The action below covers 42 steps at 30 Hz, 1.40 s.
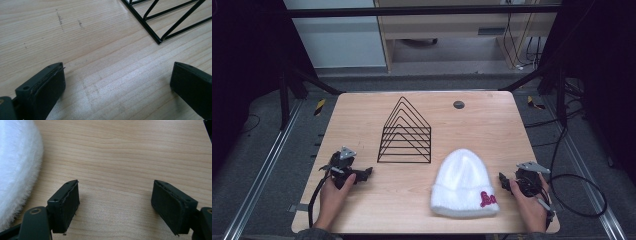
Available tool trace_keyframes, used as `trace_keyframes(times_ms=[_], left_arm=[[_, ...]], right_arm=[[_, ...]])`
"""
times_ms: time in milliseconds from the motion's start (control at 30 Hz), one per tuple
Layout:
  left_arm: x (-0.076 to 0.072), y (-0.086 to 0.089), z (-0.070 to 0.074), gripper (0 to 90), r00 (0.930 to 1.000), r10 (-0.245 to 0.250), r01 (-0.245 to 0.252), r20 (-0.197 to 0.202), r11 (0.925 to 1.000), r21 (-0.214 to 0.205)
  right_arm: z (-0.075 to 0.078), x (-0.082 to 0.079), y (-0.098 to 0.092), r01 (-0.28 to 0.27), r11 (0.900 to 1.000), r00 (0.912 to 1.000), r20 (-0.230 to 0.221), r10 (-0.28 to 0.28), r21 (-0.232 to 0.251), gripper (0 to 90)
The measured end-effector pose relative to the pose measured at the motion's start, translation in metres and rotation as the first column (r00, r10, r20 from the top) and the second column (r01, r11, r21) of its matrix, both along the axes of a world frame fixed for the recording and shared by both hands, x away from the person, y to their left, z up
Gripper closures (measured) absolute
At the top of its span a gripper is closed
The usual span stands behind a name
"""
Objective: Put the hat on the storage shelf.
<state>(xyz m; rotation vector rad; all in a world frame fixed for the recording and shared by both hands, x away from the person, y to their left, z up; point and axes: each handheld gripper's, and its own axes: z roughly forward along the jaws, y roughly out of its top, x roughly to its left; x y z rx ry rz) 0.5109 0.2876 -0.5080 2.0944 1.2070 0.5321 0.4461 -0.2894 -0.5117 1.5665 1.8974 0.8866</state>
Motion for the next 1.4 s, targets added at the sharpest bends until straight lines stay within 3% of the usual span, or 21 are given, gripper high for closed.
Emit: trace_keyframes(times_ms=[467, 567, 633, 667, 833, 967, 1033, 1133, 1200, 1267, 1300, 1333, 1367, 1400], left_arm=[[0.0, 0.0, 0.0, 0.0, 1.0, 0.001, -0.001, 0.0, 1.0, 0.0], [0.0, 0.0, 0.0, 0.0, 1.0, 0.004, -0.004, 0.002, 1.0, -0.005], [0.0, 0.0, 0.0, 0.0, 1.0, 0.002, -0.002, -0.001, 1.0, -0.001], [0.0, 0.0, 0.0, 0.0, 1.0, 0.002, -0.002, -0.001, 1.0, 0.0], [0.0, 0.0, 0.0, 0.0, 1.0, 0.002, -0.002, 0.001, 1.0, 0.0], [0.0, 0.0, 0.0, 0.0, 1.0, 0.001, -0.001, -0.001, 1.0, 0.0], [0.0, 0.0, 0.0, 0.0, 1.0, 0.001, -0.001, 0.0, 1.0, 0.0], [0.0, 0.0, 0.0, 0.0, 1.0, 0.002, -0.002, -0.001, 1.0, 0.0], [0.0, 0.0, 0.0, 0.0, 1.0, 0.002, -0.002, 0.0, 1.0, 0.0], [0.0, 0.0, 0.0, 0.0, 1.0, 0.002, -0.002, 0.0, 1.0, -0.001], [0.0, 0.0, 0.0, 0.0, 1.0, 0.003, -0.003, 0.0, 1.0, -0.001], [0.0, 0.0, 0.0, 0.0, 1.0, 0.002, -0.002, 0.0, 1.0, -0.001], [0.0, 0.0, 0.0, 0.0, 1.0, 0.002, -0.002, 0.0, 1.0, 0.0], [0.0, 0.0, 0.0, 0.0, 1.0, 0.002, -0.002, 0.0, 1.0, 0.0]], right_arm=[[0.0, -0.002, 0.004, 0.023, 0.9997, 0.9997, 0.0, -0.023, -0.01, 23.9], [0.001, -0.003, 0.006, -0.019, 0.9997, 0.9998, 0.002, 0.02, -0.015, 24.4], [0.005, -0.003, 0.011, -0.078, 0.9961, 0.9968, -0.021, 0.077, -0.042, 25.6], [0.005, -0.003, 0.011, -0.078, 0.9961, 0.9968, -0.021, 0.077, -0.042, 25.6], [0.028, 0.0, 0.014, -0.117, 0.9921, 0.993, -0.021, 0.116, -0.046, 29.6], [0.049, 0.006, 0.021, -0.189, 0.9804, 0.9814, -0.043, 0.187, -0.055, 32.3], [0.051, 0.008, 0.022, -0.202, 0.9775, 0.9789, -0.044, 0.2, -0.061, 33.1], [0.064, 0.018, 0.037, -0.282, 0.9579, 0.9579, -0.076, 0.277, -0.057, 39.2], [0.066, 0.02, 0.04, -0.293, 0.9541, 0.9543, -0.077, 0.289, -0.06, 41.2], [0.071, 0.026, 0.049, -0.319, 0.9454, 0.9461, -0.079, 0.314, -0.065, 43.9], [0.075, 0.032, 0.06, -0.354, 0.9318, 0.934, -0.083, 0.348, -0.08, 47.7], [0.075, 0.032, 0.06, -0.354, 0.9318, 0.934, -0.083, 0.348, -0.08, 47.7], [0.075, 0.038, 0.067, -0.375, 0.9242, 0.9251, -0.093, 0.368, -0.072, 49.2], [0.075, 0.038, 0.067, -0.375, 0.9242, 0.9251, -0.093, 0.368, -0.072, 49.2]])
